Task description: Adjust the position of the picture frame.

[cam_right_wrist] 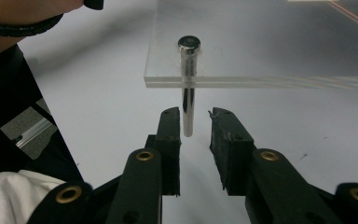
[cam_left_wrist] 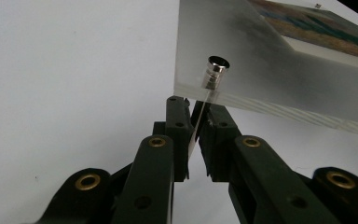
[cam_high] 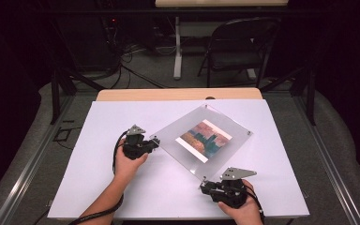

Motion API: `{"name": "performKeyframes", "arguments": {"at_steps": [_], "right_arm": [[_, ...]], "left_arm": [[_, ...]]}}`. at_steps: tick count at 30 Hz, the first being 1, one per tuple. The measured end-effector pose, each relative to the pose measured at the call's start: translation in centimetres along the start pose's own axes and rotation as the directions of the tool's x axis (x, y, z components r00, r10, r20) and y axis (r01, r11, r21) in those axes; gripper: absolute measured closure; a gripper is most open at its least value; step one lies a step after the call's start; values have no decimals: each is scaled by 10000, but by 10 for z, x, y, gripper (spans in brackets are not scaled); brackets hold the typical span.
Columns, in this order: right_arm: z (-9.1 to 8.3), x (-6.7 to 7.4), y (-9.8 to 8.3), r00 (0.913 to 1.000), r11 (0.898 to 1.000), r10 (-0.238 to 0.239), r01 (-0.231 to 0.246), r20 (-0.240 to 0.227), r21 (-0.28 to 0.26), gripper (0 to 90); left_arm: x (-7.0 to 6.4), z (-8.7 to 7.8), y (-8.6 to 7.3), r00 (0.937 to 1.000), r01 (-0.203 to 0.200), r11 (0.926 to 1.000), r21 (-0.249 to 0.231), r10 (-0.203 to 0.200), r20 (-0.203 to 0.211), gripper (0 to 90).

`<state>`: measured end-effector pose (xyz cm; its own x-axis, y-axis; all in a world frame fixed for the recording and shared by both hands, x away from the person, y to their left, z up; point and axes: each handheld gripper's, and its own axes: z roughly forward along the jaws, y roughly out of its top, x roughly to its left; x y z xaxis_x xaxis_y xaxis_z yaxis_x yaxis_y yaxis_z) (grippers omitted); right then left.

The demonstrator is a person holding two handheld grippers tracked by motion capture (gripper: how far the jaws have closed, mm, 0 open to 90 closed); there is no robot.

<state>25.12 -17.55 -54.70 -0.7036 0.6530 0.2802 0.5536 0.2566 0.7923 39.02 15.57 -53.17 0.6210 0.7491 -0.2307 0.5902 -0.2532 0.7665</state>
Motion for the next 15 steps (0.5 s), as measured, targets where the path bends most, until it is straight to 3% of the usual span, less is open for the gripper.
{"name": "performKeyframes", "arguments": {"at_steps": [7, 11, 15], "right_arm": [[4, 1, 2, 10000, 9999, -57, 58, -80, 152, 773], [8, 1, 3, 9996, 9995, -131, 138, -238, 287, 842], [9, 1, 3, 9995, 9992, -221, 228, -226, 332, 842]], "left_arm": [[-3, -2, -2, 9999, -56, 10000, -32, 56, 88, 823], [-5, -4, -3, 9999, -72, 10000, -52, 72, 77, 823], [-5, -4, -4, 9999, -72, 10000, -52, 72, 106, 823]]}}
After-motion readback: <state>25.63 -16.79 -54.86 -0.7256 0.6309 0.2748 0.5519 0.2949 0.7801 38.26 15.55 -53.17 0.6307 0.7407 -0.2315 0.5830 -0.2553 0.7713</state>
